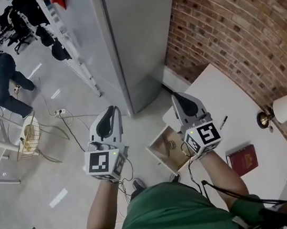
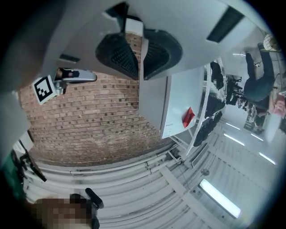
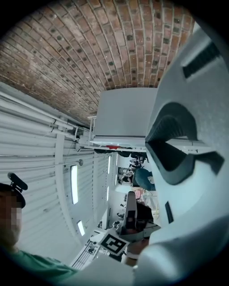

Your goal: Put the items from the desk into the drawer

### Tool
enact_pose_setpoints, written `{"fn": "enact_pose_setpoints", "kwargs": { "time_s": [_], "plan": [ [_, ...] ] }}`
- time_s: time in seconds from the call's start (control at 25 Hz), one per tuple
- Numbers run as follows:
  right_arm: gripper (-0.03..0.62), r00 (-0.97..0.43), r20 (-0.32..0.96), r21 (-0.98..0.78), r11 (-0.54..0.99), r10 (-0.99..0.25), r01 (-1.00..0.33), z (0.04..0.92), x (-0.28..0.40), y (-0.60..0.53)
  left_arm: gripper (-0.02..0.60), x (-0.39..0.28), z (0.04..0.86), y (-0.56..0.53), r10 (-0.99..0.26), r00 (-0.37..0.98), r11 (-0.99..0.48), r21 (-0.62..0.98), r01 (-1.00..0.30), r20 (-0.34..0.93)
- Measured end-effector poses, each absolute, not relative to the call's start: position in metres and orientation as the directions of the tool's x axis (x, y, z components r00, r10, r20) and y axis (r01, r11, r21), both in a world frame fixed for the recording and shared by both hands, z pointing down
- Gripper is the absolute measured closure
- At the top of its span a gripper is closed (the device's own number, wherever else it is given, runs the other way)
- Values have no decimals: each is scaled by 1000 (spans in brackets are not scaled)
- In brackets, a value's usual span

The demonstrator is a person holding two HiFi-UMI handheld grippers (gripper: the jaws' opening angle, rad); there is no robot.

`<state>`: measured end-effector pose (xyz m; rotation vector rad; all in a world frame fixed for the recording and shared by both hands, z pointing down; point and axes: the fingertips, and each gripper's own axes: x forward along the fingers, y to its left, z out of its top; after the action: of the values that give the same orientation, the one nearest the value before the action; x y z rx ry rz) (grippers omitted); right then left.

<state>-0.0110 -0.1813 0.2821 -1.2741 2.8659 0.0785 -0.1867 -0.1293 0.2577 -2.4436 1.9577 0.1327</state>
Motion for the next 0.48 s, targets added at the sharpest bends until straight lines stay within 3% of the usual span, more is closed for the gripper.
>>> {"fn": "enact_pose_setpoints", "kwargs": {
  "time_s": [0.48],
  "plan": [
    [591,-669,-28,145,659,-743,-738,271,-12,-175,546,-179,256,-123,-971,231,-235,76,-969,-58]
  ]
}}
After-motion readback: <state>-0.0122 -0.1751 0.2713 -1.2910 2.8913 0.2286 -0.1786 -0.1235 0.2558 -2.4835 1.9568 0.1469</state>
